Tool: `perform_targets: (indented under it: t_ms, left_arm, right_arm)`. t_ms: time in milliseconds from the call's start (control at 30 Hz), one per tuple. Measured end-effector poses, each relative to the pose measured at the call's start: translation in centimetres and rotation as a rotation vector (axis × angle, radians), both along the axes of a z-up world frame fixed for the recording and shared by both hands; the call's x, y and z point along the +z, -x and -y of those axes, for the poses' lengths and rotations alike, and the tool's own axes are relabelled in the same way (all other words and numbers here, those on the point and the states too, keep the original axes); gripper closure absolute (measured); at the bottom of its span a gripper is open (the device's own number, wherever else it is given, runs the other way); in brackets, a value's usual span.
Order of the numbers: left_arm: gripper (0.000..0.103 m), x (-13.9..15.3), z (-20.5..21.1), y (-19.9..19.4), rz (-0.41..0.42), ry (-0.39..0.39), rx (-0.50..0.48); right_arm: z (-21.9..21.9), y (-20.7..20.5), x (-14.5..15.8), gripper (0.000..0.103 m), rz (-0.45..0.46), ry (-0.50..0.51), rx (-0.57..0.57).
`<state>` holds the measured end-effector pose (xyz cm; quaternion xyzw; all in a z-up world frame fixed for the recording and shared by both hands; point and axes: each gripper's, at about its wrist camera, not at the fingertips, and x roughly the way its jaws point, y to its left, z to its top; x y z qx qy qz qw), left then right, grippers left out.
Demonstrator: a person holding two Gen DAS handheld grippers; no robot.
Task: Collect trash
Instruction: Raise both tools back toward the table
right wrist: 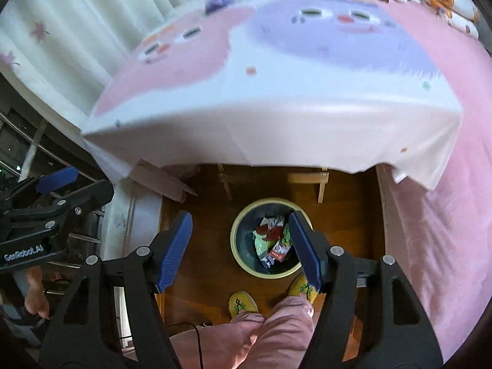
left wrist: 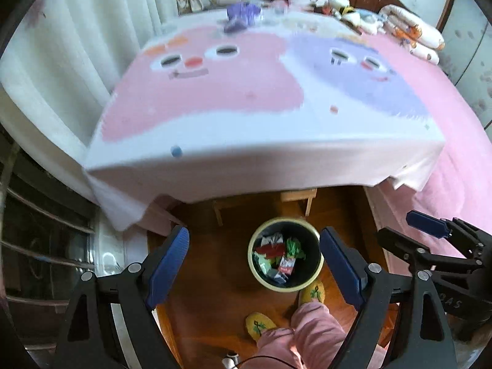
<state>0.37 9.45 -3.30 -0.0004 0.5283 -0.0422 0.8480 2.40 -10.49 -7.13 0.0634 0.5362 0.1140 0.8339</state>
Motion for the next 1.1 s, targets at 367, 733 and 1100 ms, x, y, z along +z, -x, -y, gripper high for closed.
perform_targets:
  t_ms: [367,733,1100]
  left_arm:
    - [0.015,11.0,-3.4,-0.3,0.146,0.030,0.010]
    - [0.015,16.9,-4.2,-2.9,0.237,-0.002,-0.002]
    - [0.015,19.0,-3.0,-11.1,0.257,-0.060,0.032]
  right_arm:
    - [-0.3,-0.1,10.4,0.040,0.144,0.037,-0.023]
    - [-0.6,-2.7,16.2,0.040,0.268,0.060,-0.022]
    - [-0.5,-11.5,15.0,0.040,0.263,0.011,0.061]
